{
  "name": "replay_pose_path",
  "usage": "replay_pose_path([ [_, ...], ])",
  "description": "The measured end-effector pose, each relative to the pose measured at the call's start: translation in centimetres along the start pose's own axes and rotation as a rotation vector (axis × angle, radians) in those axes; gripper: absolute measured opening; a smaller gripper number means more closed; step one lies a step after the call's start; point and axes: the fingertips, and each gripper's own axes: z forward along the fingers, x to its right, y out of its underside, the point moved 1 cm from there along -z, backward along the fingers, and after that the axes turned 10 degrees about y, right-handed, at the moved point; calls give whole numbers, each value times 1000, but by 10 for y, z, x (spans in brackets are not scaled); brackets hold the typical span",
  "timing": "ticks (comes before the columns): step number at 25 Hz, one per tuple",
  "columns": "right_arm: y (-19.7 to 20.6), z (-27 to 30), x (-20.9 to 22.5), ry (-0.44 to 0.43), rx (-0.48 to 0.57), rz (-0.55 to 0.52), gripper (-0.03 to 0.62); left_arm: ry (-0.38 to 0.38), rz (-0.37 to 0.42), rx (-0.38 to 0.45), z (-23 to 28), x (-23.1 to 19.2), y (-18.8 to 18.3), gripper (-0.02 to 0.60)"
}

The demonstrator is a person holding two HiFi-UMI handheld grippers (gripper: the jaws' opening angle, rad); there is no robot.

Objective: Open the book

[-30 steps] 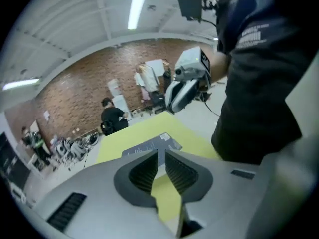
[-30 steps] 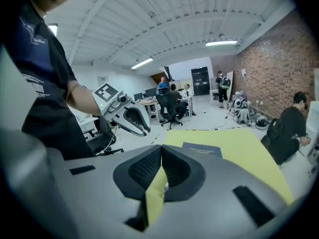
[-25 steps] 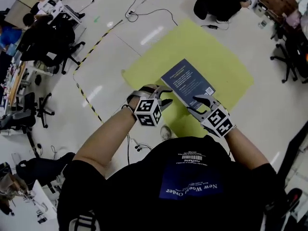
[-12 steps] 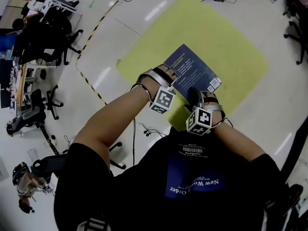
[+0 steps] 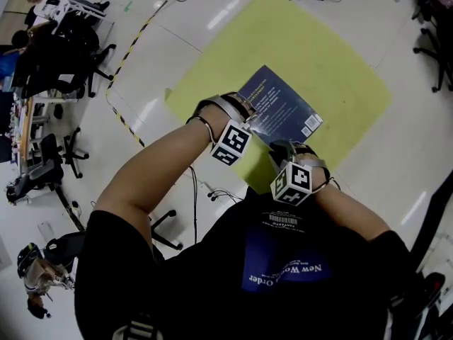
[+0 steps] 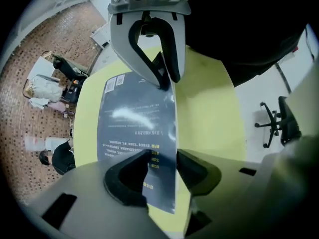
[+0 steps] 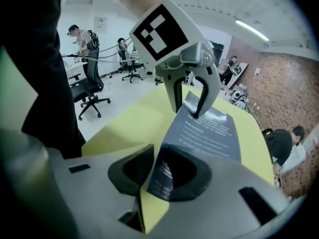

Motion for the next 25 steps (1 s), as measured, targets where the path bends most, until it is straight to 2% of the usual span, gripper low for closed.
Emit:
replay_pose_path([
  [3, -8, -14, 11, 8, 23, 25, 37, -11, -2, 9, -15, -1, 0, 150],
  [6, -22, -39, 28, 29, 57, 66, 37, -41, -39, 37, -42, -8, 0, 121],
  [9, -34, -68, 47, 61, 117, 118, 47, -41, -123, 99, -70, -22, 0, 109],
  [13, -45, -98, 80, 129, 171, 127, 110, 57, -192, 154, -91, -41, 0, 101],
  [17, -36, -106, 92, 108, 116, 45, 227, 181, -238, 191, -106, -67, 6, 101],
  [21, -16, -101, 113, 200, 70, 38, 226, 266, -281, 234, -122, -103, 10, 101],
  [23, -9, -103, 132, 216, 86, 107, 154, 274, -287, 251, -129, -126, 13, 101],
  [25, -5, -107, 154, 207, 113, 190, 134, 288, -295, 264, -133, -146, 16, 103],
])
